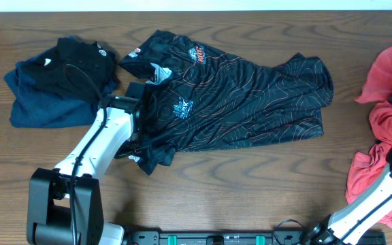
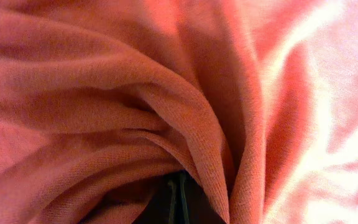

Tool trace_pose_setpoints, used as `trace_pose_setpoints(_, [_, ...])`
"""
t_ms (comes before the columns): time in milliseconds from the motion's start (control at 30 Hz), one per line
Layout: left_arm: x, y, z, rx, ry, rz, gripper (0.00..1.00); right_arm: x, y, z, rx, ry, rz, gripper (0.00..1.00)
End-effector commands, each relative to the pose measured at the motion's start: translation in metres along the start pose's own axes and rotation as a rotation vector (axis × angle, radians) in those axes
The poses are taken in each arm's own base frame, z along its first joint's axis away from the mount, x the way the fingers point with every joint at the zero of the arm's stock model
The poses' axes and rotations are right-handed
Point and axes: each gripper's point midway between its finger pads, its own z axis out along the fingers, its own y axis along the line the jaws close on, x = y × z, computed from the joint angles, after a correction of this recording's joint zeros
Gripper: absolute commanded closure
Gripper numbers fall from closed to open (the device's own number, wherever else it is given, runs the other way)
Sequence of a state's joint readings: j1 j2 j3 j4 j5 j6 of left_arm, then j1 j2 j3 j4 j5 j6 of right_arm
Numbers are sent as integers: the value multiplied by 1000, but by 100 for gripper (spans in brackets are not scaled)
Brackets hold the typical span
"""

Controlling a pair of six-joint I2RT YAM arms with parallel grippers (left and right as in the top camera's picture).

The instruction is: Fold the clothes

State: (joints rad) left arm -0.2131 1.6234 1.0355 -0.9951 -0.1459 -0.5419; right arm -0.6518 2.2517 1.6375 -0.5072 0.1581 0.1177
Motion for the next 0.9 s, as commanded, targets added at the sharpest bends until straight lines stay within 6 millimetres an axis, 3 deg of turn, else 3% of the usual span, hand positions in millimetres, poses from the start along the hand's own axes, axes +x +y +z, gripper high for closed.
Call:
trace_pose_setpoints(0, [0,5,3,-25,3,4,94,-15,14,-4,-65,-4,23,92])
trace_pose_setpoints(133, [1,6,2,-28,8,5,94,-33,62,-39,-320,5,-64,64])
trace_pose_setpoints(200, [2,7,2,-31,12,7,94,-40,81,-60,-402,12,-101,56])
trace_pose_setpoints(400, [3,7,2,-33,14,7,94,-36,100,-108,-437,63,-183,50])
trace_pose_setpoints(567, [3,7,2,-33,13,7,94,8,115,-139,-447,215,-270,49])
trace_pose_setpoints(867, [2,7,2,-31,11,11,94,114,137,-147,-422,563,-370,60])
